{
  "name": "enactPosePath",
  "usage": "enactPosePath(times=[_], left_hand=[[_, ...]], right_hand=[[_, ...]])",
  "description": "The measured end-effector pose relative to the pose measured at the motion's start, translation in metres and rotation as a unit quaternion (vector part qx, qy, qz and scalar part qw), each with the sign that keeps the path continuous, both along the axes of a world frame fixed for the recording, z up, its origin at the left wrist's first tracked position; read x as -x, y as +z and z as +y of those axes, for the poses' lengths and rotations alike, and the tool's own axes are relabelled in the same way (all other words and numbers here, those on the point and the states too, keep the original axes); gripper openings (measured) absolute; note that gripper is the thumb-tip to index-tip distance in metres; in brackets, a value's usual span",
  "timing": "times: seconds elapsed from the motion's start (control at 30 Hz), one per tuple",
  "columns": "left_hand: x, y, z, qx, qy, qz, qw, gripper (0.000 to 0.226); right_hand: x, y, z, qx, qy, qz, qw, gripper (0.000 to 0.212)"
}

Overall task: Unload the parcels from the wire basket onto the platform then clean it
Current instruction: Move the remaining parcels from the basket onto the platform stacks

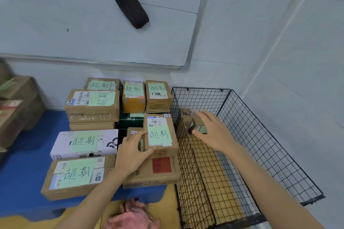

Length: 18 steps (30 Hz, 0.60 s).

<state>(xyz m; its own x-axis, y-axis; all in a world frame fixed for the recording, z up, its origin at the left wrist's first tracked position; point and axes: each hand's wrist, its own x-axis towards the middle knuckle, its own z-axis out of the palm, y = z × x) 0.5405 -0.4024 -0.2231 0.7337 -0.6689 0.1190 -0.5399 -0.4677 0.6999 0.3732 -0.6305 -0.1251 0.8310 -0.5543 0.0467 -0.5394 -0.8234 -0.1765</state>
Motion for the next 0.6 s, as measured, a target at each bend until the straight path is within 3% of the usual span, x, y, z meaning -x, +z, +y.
enactPosePath(times=[0.2, 0.37, 0.6], left_hand=[[0.008, 0.015, -0.002, -0.025, 0.023, -0.030, 0.999, 0.072], [0.020, 0.032, -0.016, -0.048, 0.068, -0.093, 0.992, 0.076], [0.057, 0.073, -0.065, -0.054, 0.126, -0.190, 0.972, 0.080]], right_hand=[[0.005, -0.014, -0.034, -0.014, 0.004, 0.027, 1.000, 0.074], [0.019, -0.028, -0.080, -0.036, 0.018, 0.090, 0.995, 0.079], [0.041, -0.036, -0.138, -0.072, 0.051, 0.100, 0.991, 0.087]])
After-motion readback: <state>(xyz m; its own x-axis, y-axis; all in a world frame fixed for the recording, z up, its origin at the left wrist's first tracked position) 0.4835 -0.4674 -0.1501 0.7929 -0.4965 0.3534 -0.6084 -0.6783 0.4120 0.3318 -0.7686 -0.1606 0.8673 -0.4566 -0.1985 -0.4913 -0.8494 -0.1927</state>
